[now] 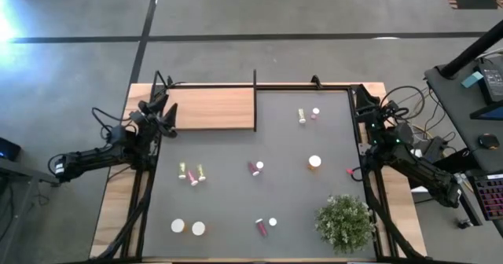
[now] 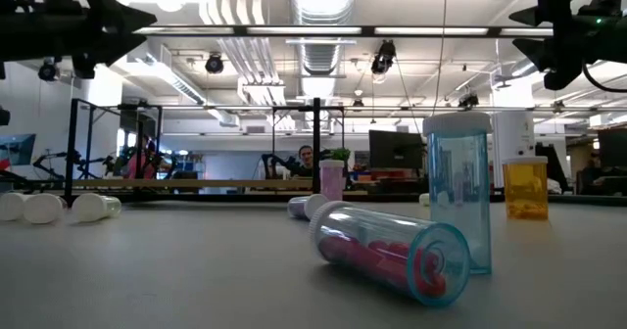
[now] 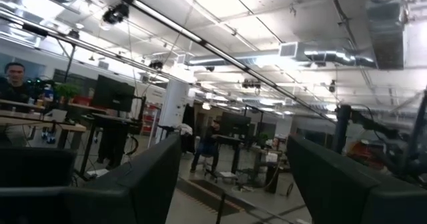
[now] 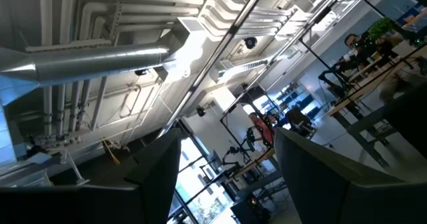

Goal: Pick and place medicine bottles onto shelf by color
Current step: Put the middle yellow pill bottle on the shelf

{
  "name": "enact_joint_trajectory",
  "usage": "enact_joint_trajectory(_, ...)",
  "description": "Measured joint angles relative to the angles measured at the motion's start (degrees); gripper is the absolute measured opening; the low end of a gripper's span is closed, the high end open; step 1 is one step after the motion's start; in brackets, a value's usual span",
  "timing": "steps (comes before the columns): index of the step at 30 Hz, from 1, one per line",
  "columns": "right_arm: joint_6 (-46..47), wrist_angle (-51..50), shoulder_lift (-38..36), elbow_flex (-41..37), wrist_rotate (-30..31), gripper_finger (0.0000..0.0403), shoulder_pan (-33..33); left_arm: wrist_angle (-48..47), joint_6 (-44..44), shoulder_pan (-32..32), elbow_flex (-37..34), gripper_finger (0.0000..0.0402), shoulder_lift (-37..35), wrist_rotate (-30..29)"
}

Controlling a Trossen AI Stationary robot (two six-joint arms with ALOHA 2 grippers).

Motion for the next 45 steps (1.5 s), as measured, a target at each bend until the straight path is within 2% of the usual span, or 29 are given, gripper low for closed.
enact_joint_trajectory(8,0.0,0.0,0.0,0.0,0.0,0.0231,0.0,-0.4,0.0,0.0,3.9,0.0259,0.5,-6.7)
enact_joint_trajectory(12,0.0,0.0,0.0,0.0,0.0,0.0231,0.0,-1.6,0.0,0.0,7.9,0.0259,3.2,-6.8)
enact_joint_trajectory(16,0.0,0.0,0.0,0.0,0.0,0.0231,0.0,-9.5,-0.4,0.0,15.0,0.0259,7.8,-6.8)
enact_joint_trajectory(22,0.0,0.0,0.0,0.0,0.0,0.0231,0.0,-28.8,-1.7,0.0,30.5,0.0259,18.5,-6.8)
enact_joint_trajectory(25,0.0,0.0,0.0,0.0,0.0,0.0231,0.0,-41.2,-8.3,0.0,38.3,0.0259,24.5,-7.3)
enact_joint_trajectory(32,0.0,0.0,0.0,0.0,0.0,0.0231,0.0,-74.7,-33.9,0.0,54.8,0.0259,36.0,-7.7)
enact_joint_trajectory(39,0.0,0.0,0.0,0.0,0.0,0.0231,0.0,-96.5,-54.9,0.0,65.6,0.0259,49.0,-0.7)
enact_joint_trajectory(45,0.0,0.0,0.0,0.0,0.0,0.0231,0.0,-109.4,-70.7,0.2,68.7,0.0259,56.3,10.9)
